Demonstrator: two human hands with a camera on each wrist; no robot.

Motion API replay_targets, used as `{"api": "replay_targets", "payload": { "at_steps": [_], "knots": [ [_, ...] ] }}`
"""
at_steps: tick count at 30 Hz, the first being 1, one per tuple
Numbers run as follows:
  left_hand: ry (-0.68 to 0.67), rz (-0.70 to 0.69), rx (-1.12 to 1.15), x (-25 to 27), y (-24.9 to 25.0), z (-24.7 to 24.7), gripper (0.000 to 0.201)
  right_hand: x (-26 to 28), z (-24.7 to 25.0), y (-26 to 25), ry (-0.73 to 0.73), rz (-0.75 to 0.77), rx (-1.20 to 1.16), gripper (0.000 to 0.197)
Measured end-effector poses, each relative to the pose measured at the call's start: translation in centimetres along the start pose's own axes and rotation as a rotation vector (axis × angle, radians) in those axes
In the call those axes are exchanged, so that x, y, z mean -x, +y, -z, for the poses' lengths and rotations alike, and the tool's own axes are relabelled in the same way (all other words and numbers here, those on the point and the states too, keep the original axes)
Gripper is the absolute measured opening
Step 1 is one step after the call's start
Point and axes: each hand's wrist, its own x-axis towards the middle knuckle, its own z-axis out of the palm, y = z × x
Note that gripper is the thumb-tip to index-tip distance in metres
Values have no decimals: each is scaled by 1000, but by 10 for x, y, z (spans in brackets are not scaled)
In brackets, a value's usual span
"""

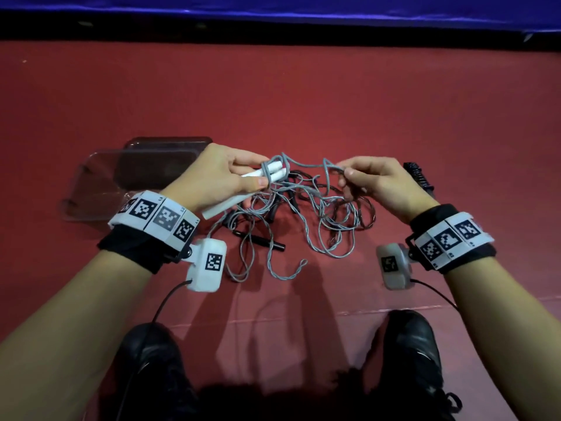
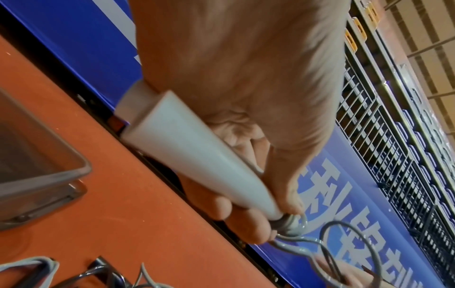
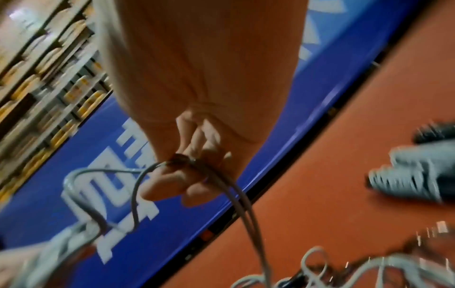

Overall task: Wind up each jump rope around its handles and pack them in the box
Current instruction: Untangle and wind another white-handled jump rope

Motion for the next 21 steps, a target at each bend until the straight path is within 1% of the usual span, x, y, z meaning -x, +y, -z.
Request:
{"api": "replay_targets", "payload": {
  "at_steps": [2, 3, 4, 5, 6, 7, 8, 9, 10, 11, 12, 13, 14, 15, 16, 17, 18, 19, 20, 21],
  "knots": [
    [16, 8, -12, -1, -2, -2, 34, -1, -6, -7, -12, -58, -89, 14],
    [25, 13, -27, -1, -2, -4, 33, -2, -8, -11, 15, -76, -135, 11],
    [31, 17, -41, -1, -2, -6, 32, -2, -11, -17, 27, -81, -127, 12],
    [29, 18, -51, 0, -1, -7, 31, -1, -15, -23, 29, -90, -34, 23],
    [16, 10, -61, 1, 1, -9, 32, 1, -19, -28, 23, -111, 161, 40],
    [-5, -7, -78, 2, 2, -10, 33, 2, -22, -29, 27, -127, 411, 55],
    [-36, -30, -99, 2, 5, -12, 34, 3, -26, -30, 56, -104, 633, 68],
    [-74, -56, -120, 4, 8, -13, 34, 4, -32, -30, 98, -10, 730, 80],
    [-111, -81, -134, 4, 12, -14, 35, 5, -39, -30, 101, 121, 668, 85],
    [-139, -106, -140, 5, 16, -15, 37, 6, -48, -30, 41, 206, 555, 87],
    [-147, -128, -141, 6, 19, -15, 38, 5, -57, -29, -52, 227, 426, 88],
    [-144, -144, -136, 5, 20, -14, 39, 5, -66, -26, -146, 184, 308, 90],
    [-142, -151, -130, 6, 21, -13, 39, 6, -76, -21, -213, 109, 179, 89],
    [-144, -153, -123, 6, 21, -11, 38, 7, -84, -14, -254, 44, 50, 83],
    [-144, -152, -106, 6, 21, -9, 37, 7, -89, -10, -272, 3, -58, 70],
    [-132, -138, -71, 6, 19, -7, 35, 8, -91, -7, -259, -20, -125, 50],
    [-103, -108, -25, 5, 16, -6, 33, 8, -92, -8, -222, -43, -138, 28],
    [-58, -72, 15, 4, 12, -5, 31, 8, -93, -10, -186, -60, -94, 15],
    [-5, -38, 43, 2, 9, -8, 28, 10, -93, -15, -147, -56, 37, 25],
    [53, -5, 58, 0, 5, -12, 25, 11, -93, -21, -108, -25, 249, 34]
  ]
}}
